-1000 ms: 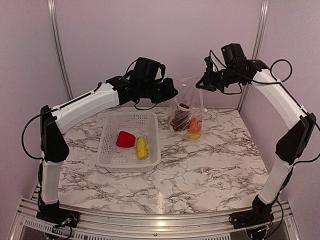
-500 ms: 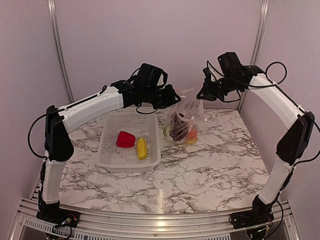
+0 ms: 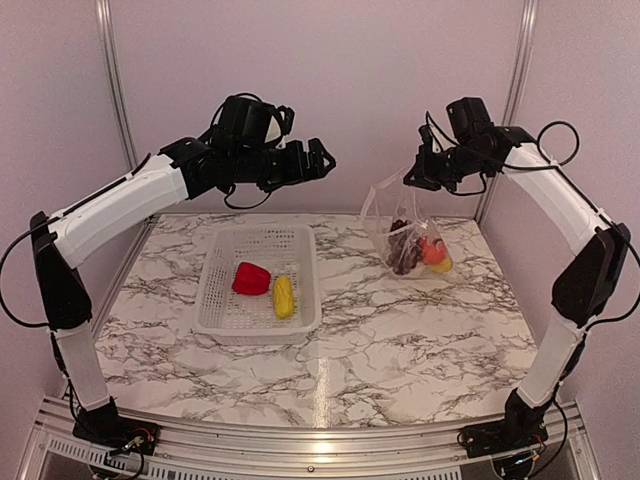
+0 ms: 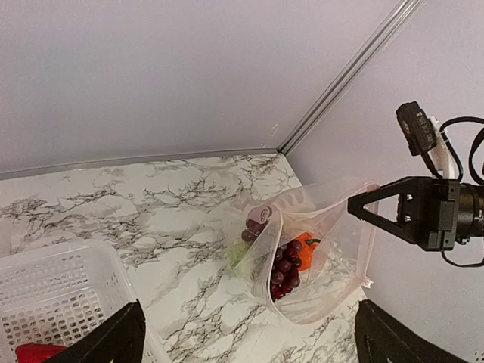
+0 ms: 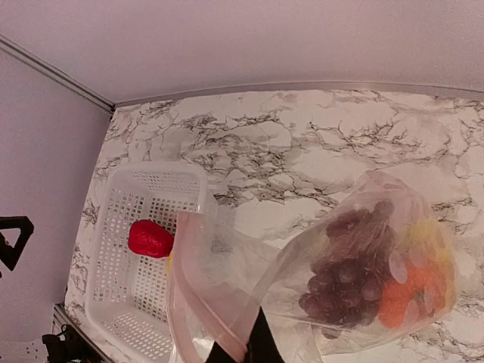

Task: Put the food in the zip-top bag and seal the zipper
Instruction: Adjust the zipper food storage bag at the center of the board, then pick up the fake fruit from the bin.

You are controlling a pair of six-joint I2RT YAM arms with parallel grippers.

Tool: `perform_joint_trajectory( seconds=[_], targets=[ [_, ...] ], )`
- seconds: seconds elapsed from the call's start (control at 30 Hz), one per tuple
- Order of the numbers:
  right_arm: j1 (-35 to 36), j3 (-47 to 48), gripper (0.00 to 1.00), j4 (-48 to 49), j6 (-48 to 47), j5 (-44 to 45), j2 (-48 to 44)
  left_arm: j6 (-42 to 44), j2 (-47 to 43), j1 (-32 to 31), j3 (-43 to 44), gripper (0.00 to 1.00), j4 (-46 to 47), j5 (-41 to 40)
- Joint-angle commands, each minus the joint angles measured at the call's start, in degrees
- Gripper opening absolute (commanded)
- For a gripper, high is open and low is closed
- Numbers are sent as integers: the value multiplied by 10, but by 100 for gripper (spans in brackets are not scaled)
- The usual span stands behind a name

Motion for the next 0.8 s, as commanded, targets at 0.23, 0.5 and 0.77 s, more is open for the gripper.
perform_joint_trajectory(
  seconds=[0.23,0.5,0.77],
  targets=[
    [26,-183,0,115,45,-33,-52,37,-95,12,-183,99,-89,-76],
    [46,-163,0,117,49,-37,-41,15,-131,14,-215,99,-115,-196],
    [47,-165,0,117,48,-47,-36,-82,-94,69,-262,97,-177,-179]
  ],
)
